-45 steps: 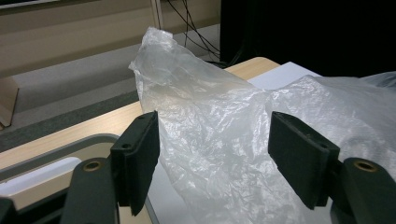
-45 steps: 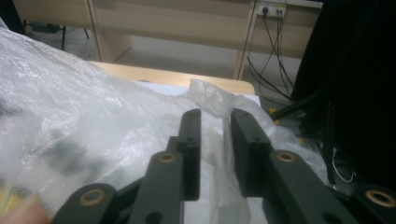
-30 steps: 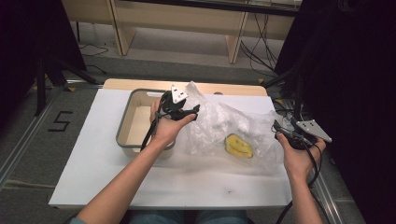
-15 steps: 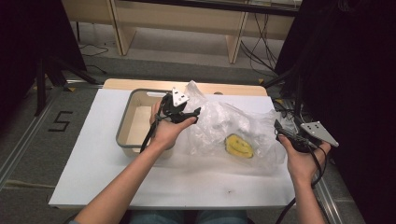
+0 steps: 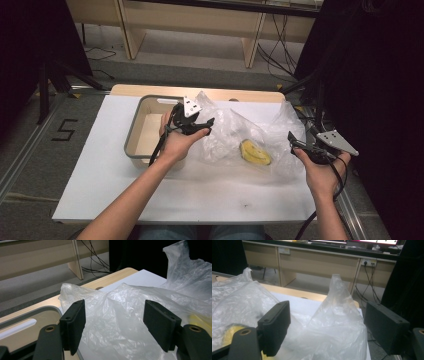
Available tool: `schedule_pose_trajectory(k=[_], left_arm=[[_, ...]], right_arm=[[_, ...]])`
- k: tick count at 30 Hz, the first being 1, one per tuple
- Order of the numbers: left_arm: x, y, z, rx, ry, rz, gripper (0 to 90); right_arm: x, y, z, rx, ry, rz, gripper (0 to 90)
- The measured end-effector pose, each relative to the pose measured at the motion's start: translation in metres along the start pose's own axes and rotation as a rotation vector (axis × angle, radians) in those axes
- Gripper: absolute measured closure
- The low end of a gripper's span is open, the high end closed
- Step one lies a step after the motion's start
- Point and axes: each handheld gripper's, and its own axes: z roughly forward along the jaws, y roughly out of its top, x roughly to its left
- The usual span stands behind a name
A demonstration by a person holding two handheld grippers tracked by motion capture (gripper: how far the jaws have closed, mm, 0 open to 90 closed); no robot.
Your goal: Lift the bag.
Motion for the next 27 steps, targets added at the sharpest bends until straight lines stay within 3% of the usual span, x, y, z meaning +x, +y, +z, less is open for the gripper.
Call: schedule_pose_trajectory(k=[22, 27], left_arm=[[0.005, -0.012, -0.041, 0.013, -0.078, -0.025, 33.7], [0.005, -0.014, -0.047, 0.018, -0.09, -0.013, 33.5]], right_arm=[[0.012, -0.013, -0.011, 0.038, 0.059, -0.035, 23.6], [0.015, -0.014, -0.013, 0.045, 0.079, -0.041, 24.2]])
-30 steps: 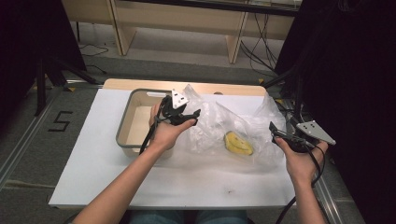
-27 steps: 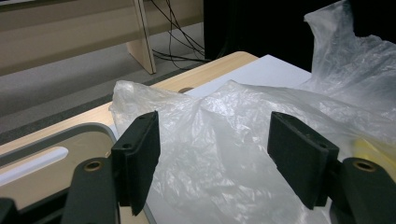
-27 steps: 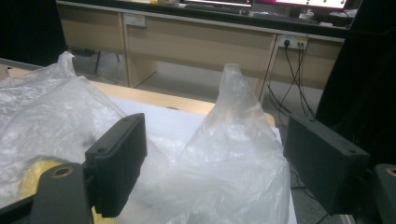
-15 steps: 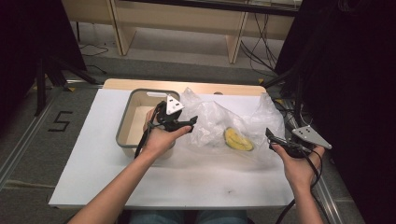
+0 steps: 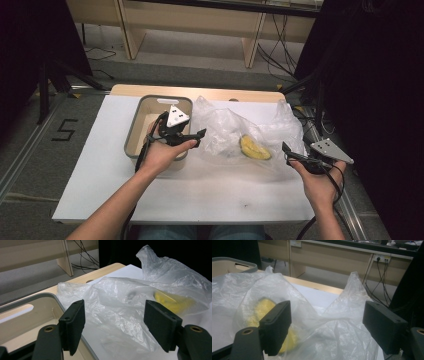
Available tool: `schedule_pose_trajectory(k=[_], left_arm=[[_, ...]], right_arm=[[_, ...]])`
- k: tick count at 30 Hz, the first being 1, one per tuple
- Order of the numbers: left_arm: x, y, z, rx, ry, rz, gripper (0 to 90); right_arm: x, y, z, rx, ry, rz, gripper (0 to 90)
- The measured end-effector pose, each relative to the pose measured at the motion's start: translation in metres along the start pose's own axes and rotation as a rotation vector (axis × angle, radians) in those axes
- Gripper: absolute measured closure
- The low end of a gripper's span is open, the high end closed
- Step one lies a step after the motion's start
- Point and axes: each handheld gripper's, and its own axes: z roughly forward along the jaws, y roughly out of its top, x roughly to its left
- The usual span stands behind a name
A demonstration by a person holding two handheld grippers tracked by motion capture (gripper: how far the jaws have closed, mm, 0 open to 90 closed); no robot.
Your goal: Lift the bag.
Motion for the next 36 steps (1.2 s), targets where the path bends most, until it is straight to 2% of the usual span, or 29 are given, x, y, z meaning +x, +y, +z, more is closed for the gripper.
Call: schedule_pose_trajectory(k=[8, 15, 26, 36], left_arm=[[0.002, -0.007, -0.01, 0.015, -0.014, 0.017, 33.0], [0.008, -0.017, -0.018, 0.03, -0.048, 0.03, 32.8], [0.001, -0.044, -0.031, 0.026, -0.122, 0.083, 31.5], [-0.006, -0.067, -0.043, 0.045, -0.155, 0.114, 30.4]], right_arm=[[0.002, -0.003, -0.003, 0.012, 0.029, -0.008, 25.5], [0.004, -0.011, -0.008, 0.029, 0.062, -0.004, 26.1], [0.008, -0.029, -0.018, 0.061, 0.097, 0.005, 26.4], [0.01, -0.039, -0.027, 0.072, 0.102, 0.015, 26.4]])
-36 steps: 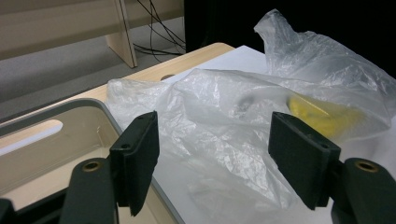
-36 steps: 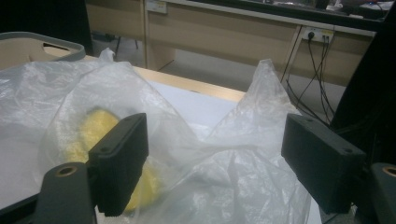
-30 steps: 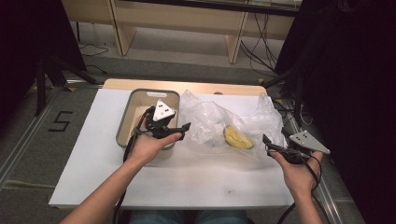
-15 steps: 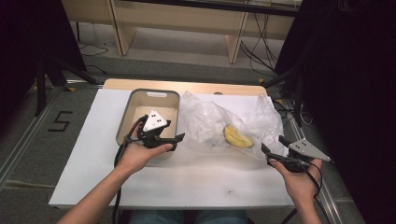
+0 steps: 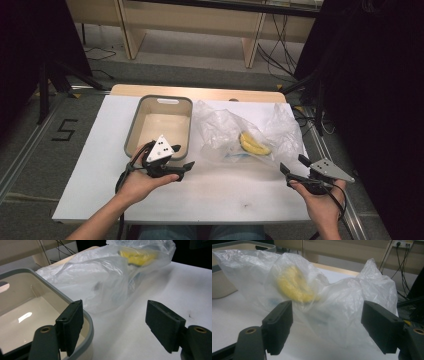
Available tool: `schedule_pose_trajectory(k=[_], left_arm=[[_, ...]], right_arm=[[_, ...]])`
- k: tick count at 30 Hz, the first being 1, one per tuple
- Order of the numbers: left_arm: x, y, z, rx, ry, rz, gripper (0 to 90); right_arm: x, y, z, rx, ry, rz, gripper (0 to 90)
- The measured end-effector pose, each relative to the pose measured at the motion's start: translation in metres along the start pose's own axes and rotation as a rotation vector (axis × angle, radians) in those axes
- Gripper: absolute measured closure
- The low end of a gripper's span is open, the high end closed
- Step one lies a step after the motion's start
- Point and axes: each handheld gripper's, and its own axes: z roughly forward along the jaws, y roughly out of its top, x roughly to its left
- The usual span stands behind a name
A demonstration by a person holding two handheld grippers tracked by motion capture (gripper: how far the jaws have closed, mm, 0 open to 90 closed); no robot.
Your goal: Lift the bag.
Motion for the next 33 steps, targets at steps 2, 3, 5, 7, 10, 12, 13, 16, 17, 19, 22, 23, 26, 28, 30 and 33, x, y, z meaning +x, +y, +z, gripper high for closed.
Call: schedule_pose_trajectory(k=[2, 3, 5, 7, 10, 12, 13, 16, 17, 19, 22, 23, 26, 28, 30, 33], left_arm=[[-0.002, -0.003, -0.001, 0.0, -0.004, 0.003, 30.1], [-0.002, -0.005, -0.002, 0.003, -0.006, 0.009, 30.0], [-0.003, -0.007, -0.003, 0.0, -0.008, 0.01, 29.8], [-0.003, -0.01, -0.005, -0.002, -0.01, 0.015, 29.7], [-0.003, -0.013, -0.007, 0.001, -0.009, 0.022, 29.5], [-0.003, -0.017, -0.009, 0.0, -0.007, 0.027, 29.4], [-0.003, -0.018, -0.01, 0.003, -0.008, 0.029, 29.3], [-0.003, -0.023, -0.014, 0.006, -0.002, 0.032, 29.2], [-0.003, -0.025, -0.015, 0.006, 0.0, 0.032, 29.1], [-0.003, -0.028, -0.017, 0.011, 0.0, 0.031, 29.1], [-0.003, -0.032, -0.018, 0.02, 0.0, 0.029, 29.0], [-0.003, -0.032, -0.017, 0.02, 0.0, 0.03, 29.0], [-0.005, -0.032, -0.017, 0.025, -0.004, 0.033, 29.0], [-0.005, -0.032, -0.016, 0.023, -0.005, 0.037, 29.1], [-0.006, -0.032, -0.016, 0.026, -0.009, 0.039, 29.1], [-0.008, -0.034, -0.014, 0.03, -0.014, 0.04, 29.0]], right_arm=[[0.0, -0.002, 0.0, 0.006, 0.004, 0.002, 26.3], [0.0, -0.003, -0.001, 0.009, 0.004, 0.004, 26.3], [0.001, -0.005, -0.001, 0.014, 0.008, 0.007, 26.3], [0.002, -0.006, -0.002, 0.017, 0.013, 0.003, 26.3], [0.002, -0.008, -0.003, 0.02, 0.017, 0.002, 26.2], [0.003, -0.01, -0.004, 0.027, 0.019, 0.003, 26.3], [0.003, -0.011, -0.004, 0.03, 0.022, 0.003, 26.2], [0.004, -0.014, -0.005, 0.041, 0.022, 0.004, 26.1], [0.004, -0.015, -0.005, 0.043, 0.023, 0.004, 26.1], [0.004, -0.017, -0.006, 0.047, 0.024, 0.004, 26.1], [0.006, -0.019, -0.006, 0.052, 0.028, 0.003, 26.1], [0.006, -0.019, -0.006, 0.054, 0.027, 0.004, 26.1], [0.006, -0.019, -0.005, 0.052, 0.028, 0.004, 26.1], [0.006, -0.019, -0.005, 0.051, 0.028, 0.005, 26.2], [0.006, -0.02, -0.005, 0.051, 0.03, 0.008, 26.1], [0.006, -0.021, -0.005, 0.053, 0.031, 0.005, 26.1]])
